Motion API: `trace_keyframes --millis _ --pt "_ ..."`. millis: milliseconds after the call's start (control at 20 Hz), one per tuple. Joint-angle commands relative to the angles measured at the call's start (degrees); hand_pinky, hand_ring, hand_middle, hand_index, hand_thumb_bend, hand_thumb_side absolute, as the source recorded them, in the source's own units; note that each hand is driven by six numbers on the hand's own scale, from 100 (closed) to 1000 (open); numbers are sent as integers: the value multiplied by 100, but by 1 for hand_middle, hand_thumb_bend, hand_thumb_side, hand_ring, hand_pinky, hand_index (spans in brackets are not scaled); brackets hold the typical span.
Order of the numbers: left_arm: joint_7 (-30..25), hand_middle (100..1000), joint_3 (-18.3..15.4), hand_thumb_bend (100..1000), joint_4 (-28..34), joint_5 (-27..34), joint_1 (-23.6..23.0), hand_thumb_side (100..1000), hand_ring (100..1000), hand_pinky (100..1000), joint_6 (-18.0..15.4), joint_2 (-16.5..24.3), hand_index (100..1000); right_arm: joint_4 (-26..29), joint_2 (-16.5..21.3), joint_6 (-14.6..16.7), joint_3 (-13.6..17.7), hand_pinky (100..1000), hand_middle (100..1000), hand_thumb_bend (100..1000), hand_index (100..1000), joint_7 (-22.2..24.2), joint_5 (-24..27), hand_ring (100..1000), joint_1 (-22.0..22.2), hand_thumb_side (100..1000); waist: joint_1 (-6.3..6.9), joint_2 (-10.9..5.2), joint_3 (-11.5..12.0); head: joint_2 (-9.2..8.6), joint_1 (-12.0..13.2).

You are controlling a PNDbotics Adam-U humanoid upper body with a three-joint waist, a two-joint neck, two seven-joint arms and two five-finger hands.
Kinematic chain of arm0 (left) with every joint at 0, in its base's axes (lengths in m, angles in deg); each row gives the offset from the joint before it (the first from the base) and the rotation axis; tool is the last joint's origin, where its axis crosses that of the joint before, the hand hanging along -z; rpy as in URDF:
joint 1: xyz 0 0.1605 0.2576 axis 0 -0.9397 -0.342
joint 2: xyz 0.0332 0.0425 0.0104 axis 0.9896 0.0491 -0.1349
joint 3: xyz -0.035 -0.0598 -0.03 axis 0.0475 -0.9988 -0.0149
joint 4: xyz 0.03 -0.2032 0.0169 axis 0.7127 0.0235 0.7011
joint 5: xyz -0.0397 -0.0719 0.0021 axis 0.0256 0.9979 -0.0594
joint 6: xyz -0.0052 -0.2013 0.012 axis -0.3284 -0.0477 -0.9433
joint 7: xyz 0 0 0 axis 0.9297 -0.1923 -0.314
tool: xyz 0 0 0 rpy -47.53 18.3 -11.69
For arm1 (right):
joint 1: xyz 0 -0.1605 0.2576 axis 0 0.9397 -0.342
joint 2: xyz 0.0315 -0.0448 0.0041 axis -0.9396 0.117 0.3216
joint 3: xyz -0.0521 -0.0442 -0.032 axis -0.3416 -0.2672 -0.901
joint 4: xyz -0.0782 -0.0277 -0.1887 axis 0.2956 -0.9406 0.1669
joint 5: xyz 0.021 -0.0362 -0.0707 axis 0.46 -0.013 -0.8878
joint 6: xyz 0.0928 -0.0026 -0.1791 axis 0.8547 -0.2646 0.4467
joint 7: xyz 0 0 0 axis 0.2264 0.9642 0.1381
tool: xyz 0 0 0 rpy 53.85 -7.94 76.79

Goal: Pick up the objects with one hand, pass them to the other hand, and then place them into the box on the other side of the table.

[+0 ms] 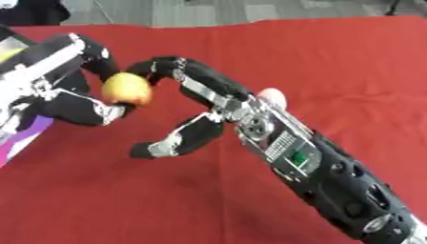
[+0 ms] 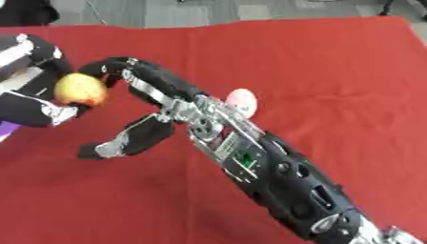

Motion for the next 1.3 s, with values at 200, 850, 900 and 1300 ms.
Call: trace_keyframes --millis 200,850,900,1300 --pt "5 477 -157 388 151 208 -3 100 580 781 -45 233 512 63 25 -50 36 918 809 635 936 -56 -80 786 -59 456 32 -69 -4 -58 -5" --pt "242 479 -501 410 258 150 -388 100 580 775 -74 558 520 73 63 -189 44 930 829 640 958 -146 -289 809 -47 521 13 -64 5 -82 10" --pt "266 478 -530 410 259 143 -433 100 579 775 -79 592 519 75 67 -193 46 930 829 641 958 -151 -297 809 -45 522 10 -63 4 -84 14" --pt "854 475 -1141 412 88 120 -1028 100 578 777 -90 908 514 138 117 -222 73 929 828 636 957 -169 -276 806 -48 520 0 -48 24 -70 105"
